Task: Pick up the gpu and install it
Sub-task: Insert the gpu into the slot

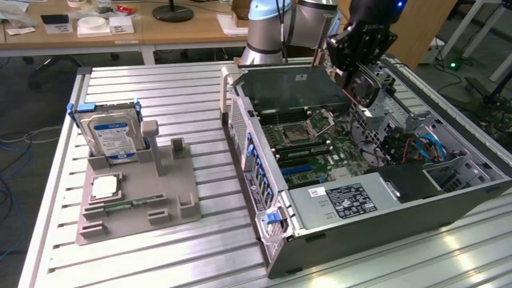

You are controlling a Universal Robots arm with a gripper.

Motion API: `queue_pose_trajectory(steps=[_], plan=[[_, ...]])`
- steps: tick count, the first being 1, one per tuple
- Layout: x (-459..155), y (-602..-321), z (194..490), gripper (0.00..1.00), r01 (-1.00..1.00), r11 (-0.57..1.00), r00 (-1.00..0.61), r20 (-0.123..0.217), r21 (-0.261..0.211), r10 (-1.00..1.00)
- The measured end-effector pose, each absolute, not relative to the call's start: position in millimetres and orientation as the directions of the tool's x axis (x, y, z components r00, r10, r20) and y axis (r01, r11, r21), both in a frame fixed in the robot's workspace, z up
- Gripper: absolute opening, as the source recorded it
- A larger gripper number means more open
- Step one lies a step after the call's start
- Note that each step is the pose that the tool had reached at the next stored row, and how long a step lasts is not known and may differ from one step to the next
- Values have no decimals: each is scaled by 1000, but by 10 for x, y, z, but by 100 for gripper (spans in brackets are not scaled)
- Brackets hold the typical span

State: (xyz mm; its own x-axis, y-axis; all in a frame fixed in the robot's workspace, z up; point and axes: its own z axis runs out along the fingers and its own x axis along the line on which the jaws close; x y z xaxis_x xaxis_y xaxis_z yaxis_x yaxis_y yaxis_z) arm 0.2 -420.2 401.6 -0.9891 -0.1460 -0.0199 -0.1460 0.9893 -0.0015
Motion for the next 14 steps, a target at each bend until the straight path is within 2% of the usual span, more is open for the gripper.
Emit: queue_pose_trajectory(steps=[14], plan=[[2,-4202,4016,28,-202,979,-979,-24,22,-202]])
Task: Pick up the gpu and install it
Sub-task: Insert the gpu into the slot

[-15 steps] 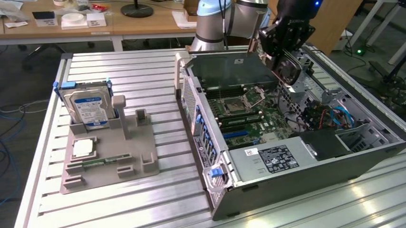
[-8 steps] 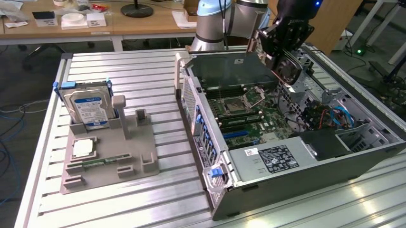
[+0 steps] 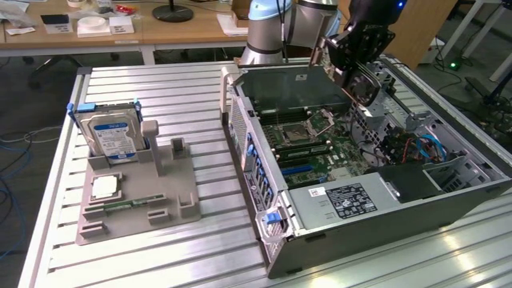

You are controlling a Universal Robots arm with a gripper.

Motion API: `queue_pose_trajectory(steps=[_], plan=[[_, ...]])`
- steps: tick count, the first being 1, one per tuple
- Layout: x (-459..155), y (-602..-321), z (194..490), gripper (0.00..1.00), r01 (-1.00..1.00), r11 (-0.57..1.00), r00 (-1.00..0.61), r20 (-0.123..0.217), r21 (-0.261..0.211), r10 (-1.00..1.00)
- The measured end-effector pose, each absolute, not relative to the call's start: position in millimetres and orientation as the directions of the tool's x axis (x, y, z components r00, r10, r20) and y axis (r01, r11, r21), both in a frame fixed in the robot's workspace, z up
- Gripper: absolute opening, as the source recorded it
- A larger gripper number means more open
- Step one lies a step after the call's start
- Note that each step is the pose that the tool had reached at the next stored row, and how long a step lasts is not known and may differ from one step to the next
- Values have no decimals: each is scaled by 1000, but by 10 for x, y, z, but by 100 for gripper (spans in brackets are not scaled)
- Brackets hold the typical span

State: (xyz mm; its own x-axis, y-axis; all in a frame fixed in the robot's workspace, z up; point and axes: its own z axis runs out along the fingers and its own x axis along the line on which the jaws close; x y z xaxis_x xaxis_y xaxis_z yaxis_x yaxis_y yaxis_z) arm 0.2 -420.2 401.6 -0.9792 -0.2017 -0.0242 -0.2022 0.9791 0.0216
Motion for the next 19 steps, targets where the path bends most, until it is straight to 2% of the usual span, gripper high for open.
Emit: queue_pose_trajectory(steps=[5,9,19], plan=[[2,-4203,4016,28,-219,975,-976,-26,31,-218],[2,-4203,4015,28,-257,965,-966,-32,56,-255],[2,-4202,4015,28,-294,953,-956,-36,69,-292]])
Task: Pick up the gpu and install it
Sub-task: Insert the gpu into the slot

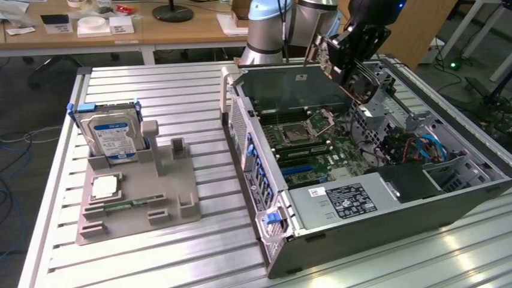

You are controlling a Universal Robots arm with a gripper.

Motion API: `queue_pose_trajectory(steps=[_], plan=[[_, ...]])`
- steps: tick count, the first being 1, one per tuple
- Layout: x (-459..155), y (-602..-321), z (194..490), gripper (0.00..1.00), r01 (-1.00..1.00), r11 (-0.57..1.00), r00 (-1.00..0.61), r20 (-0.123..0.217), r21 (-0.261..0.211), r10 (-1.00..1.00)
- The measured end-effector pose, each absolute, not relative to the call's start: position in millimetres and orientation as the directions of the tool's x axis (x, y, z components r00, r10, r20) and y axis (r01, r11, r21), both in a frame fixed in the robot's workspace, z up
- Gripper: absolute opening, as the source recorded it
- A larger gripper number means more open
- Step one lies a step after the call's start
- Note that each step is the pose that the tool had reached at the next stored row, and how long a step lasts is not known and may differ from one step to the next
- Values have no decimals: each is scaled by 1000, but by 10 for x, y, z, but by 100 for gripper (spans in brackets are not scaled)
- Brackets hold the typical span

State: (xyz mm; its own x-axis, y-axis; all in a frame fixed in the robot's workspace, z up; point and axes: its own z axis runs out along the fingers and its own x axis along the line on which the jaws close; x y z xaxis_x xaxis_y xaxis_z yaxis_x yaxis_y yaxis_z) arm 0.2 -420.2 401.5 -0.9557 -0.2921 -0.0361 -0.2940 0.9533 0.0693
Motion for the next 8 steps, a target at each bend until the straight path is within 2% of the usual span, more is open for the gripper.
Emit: queue_pose_trajectory(steps=[8], plan=[[2,-4202,4015,28,-339,937,-941,-39,79,-337]])
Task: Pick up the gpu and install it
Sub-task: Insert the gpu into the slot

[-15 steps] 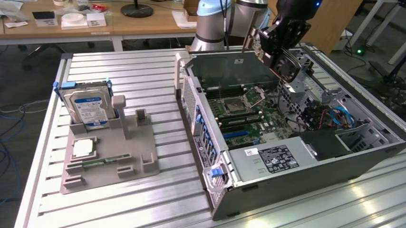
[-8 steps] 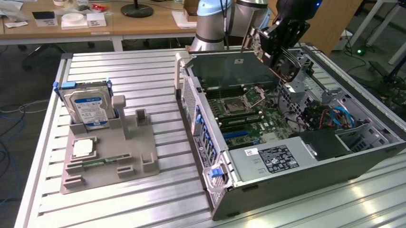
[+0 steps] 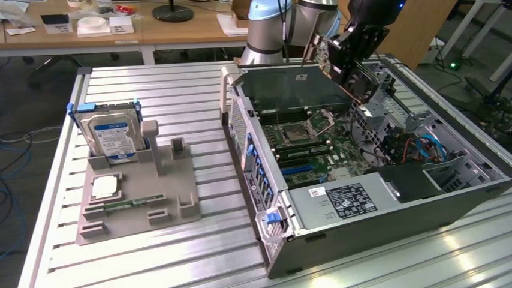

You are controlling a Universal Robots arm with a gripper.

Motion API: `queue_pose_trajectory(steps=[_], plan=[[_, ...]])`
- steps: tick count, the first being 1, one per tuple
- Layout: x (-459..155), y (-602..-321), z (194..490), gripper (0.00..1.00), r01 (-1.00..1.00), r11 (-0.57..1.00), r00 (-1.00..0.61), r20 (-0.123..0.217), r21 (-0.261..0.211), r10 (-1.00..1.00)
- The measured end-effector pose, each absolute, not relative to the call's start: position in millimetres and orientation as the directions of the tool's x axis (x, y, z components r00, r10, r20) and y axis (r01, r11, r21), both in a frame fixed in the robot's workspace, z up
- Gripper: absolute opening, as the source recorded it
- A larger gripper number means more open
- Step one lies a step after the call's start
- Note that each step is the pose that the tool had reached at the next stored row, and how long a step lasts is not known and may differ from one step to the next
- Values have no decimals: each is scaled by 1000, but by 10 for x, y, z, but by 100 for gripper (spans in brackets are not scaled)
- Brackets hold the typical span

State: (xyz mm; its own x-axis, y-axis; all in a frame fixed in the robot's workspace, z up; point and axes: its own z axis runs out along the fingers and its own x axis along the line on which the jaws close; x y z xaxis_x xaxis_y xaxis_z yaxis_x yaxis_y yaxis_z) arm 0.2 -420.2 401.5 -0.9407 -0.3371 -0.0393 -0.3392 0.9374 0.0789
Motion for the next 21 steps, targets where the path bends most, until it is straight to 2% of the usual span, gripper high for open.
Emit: queue_pose_trajectory(steps=[21], plan=[[2,-4203,4009,28,-631,772,-775,-41,77,-630]])
